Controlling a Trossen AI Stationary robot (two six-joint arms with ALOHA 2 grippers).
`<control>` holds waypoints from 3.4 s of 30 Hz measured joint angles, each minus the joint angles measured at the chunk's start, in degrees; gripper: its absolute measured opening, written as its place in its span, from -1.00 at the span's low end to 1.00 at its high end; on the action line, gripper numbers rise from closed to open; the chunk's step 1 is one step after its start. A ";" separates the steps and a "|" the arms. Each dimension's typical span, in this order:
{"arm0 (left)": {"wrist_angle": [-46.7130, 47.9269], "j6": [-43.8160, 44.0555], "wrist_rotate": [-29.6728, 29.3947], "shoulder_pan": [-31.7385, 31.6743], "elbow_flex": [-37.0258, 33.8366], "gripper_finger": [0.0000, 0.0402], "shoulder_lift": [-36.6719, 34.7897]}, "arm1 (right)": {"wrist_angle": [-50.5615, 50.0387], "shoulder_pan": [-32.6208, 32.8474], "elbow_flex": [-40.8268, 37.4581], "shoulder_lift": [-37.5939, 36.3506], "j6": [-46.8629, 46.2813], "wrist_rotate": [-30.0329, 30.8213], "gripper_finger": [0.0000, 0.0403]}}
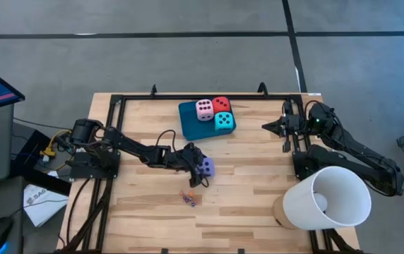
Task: Pick & Place Dice
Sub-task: Put the large purple dice into the blue bin
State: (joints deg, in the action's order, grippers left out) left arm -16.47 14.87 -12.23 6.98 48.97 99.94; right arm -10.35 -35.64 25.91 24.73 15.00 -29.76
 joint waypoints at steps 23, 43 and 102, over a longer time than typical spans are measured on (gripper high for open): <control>1.49 2.24 0.29 0.05 0.11 0.96 -0.09 | -0.20 -0.01 0.00 -0.02 -0.02 0.00 -1.00; 8.00 3.56 4.20 -0.23 0.02 0.98 -5.40 | -0.66 -0.02 0.00 0.00 -0.04 0.00 -1.00; 7.04 3.87 -9.23 4.68 0.11 0.98 -3.54 | -1.11 0.00 0.00 0.00 -0.04 0.00 -1.00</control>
State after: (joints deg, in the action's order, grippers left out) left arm -9.43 18.74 -21.46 11.66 49.08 96.40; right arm -11.46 -35.64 25.91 24.73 14.96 -29.76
